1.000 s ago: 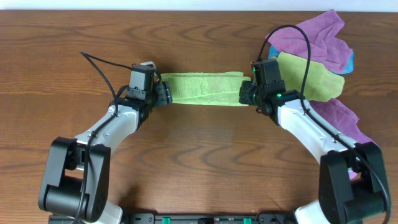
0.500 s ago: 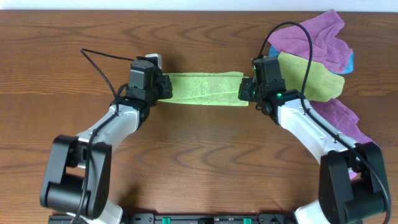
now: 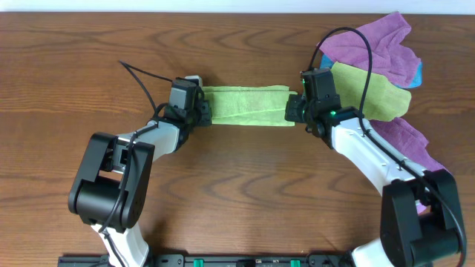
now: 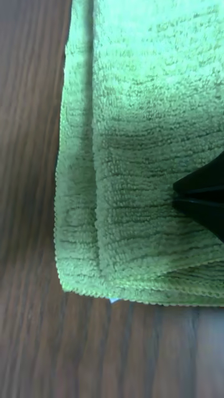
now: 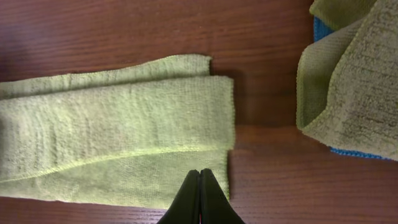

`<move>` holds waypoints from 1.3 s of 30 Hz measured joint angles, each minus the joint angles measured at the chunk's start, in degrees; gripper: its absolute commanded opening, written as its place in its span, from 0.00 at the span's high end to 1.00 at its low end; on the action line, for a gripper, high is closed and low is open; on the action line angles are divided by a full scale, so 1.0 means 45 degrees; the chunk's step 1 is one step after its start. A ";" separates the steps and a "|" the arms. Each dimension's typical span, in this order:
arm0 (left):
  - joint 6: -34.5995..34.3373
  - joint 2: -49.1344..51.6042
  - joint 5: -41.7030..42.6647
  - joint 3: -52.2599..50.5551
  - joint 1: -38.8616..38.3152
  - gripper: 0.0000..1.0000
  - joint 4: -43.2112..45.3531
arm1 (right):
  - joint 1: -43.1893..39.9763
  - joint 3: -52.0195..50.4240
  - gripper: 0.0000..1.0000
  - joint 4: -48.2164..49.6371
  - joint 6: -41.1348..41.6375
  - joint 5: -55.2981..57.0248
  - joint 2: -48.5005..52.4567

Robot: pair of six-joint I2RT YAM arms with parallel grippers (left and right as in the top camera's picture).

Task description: Fold the cloth

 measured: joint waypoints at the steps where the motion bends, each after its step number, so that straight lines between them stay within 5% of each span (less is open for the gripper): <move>1: 0.0102 -0.0044 -0.0384 0.0087 -0.0015 0.94 -0.0296 | 0.0000 0.0000 0.98 -0.0024 0.0000 0.0000 0.0000; 7: 0.0364 -0.0340 -0.2147 0.0170 -0.0015 0.94 -0.1404 | 0.0000 0.0000 0.98 0.0015 0.0005 -0.0005 0.0024; 9: 0.0418 -0.0437 -0.2506 0.0170 -0.0005 0.95 -0.1705 | 0.0000 0.0005 0.86 0.0316 0.0102 -0.0185 0.0199; 11: 0.0544 -0.0568 -0.2778 0.0165 0.0053 0.94 -0.2098 | 0.0000 0.0005 0.39 0.0748 0.0194 -0.0588 0.0510; 12: 0.0597 -0.0651 -0.2895 0.0165 0.0112 0.94 -0.2336 | -0.0005 0.0010 0.01 0.1020 0.0209 -0.0942 0.0772; 25: 0.0651 -0.0850 -0.2778 0.0141 0.0321 0.94 -0.2909 | -0.2001 0.0136 0.01 0.2623 -0.0121 -0.6455 0.2288; 39: 0.0646 -0.0850 -0.2409 0.0058 0.0350 0.95 -0.2574 | -0.1418 0.0442 0.09 0.3920 0.0165 -0.9729 0.4046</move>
